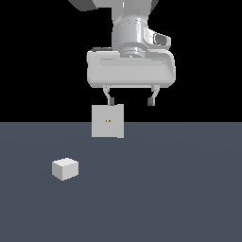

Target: Plug the charger into the wall socket.

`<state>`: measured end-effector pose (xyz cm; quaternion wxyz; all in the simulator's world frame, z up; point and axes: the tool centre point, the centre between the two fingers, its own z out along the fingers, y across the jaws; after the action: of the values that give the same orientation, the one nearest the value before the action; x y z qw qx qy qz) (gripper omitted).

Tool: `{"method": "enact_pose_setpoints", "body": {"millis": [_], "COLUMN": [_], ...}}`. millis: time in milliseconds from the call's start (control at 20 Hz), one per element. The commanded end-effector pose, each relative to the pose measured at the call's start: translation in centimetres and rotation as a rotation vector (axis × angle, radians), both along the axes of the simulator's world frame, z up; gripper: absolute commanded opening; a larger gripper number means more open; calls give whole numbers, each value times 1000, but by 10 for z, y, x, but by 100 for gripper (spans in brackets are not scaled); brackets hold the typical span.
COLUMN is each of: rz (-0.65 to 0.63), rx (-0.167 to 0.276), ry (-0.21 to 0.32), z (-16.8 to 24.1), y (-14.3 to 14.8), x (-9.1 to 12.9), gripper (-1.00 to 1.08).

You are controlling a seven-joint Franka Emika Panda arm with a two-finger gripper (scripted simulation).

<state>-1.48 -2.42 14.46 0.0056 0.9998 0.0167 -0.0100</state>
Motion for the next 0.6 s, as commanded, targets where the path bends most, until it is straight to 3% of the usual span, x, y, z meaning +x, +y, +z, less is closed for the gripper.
{"method": "enact_pose_setpoints", "body": {"millis": [0,550], "rz": [49,346], "rx": [8,55], "ry": [-15,-107], "z": [-5,-33], "y": [8,56], "x": [-1,-12], "gripper": [100,100]}}
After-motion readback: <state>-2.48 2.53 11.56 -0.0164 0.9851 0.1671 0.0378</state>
